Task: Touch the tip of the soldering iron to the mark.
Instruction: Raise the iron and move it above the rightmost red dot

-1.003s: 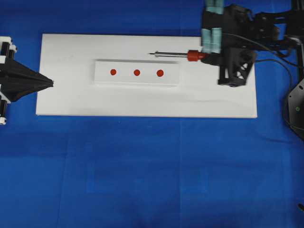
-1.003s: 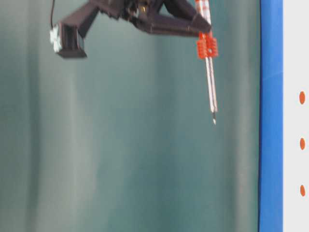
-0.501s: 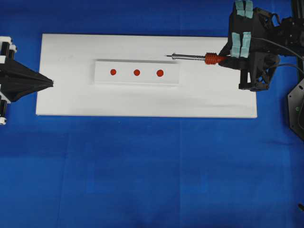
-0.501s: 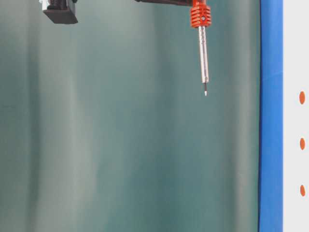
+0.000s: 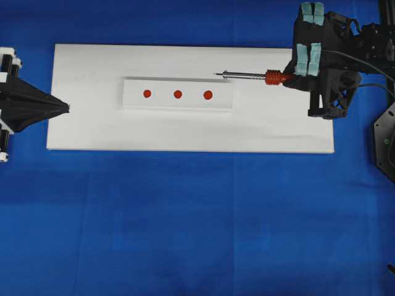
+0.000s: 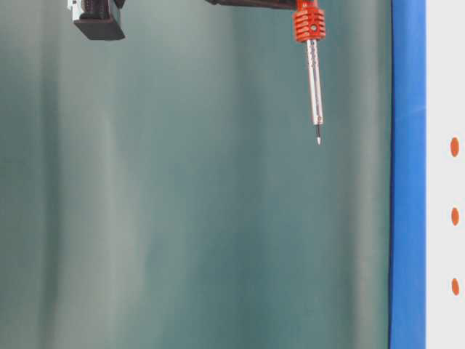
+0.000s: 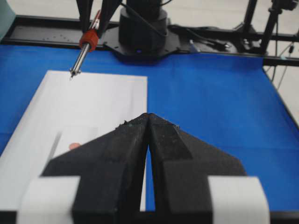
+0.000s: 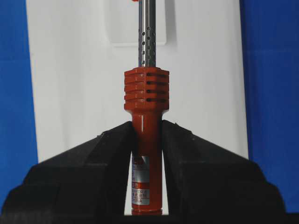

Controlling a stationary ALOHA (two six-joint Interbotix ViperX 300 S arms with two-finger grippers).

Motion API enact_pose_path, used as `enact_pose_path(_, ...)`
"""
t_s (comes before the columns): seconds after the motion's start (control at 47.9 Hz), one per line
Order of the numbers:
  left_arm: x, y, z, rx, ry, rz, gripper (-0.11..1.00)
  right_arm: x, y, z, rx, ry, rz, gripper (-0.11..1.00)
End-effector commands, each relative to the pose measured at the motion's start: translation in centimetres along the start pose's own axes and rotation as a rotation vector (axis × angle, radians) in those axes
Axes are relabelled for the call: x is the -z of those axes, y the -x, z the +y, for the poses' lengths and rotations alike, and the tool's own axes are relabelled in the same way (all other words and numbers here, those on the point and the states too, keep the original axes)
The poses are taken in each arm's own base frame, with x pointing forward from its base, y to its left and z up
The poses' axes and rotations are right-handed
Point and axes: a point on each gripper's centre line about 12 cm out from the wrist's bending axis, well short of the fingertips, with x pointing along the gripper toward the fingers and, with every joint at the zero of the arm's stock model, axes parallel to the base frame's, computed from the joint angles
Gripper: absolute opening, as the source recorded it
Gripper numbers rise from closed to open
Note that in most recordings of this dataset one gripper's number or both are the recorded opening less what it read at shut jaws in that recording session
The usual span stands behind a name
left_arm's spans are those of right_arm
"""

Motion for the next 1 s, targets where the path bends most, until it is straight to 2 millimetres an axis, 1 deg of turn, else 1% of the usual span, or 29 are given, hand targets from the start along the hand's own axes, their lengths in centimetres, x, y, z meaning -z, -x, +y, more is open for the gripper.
enact_pose_path(0.0,-0.4,-0.2,-0.1,0.003,0.000,-0.011,0.00,-0.9,0.6,-0.1,0.005,0.000,-0.035,0.06)
enact_pose_path(0.627,-0.5,-0.1,-0.1,0.003,-0.001,-0.015,0.00,-0.9,0.4,-0.1,0.005,0.000,-0.032,0.06)
enact_pose_path(0.752,-0.5,-0.1,-0.1,0.003,0.000,-0.015,0.00,-0.8,-0.2,-0.1,0.004,0.000,-0.017,0.06)
enact_pose_path(0.982,-0.5,-0.1,-0.1,0.003,-0.001,-0.015,0.00,-0.3,-2.6,-0.2,0.001,-0.004,0.037,0.06)
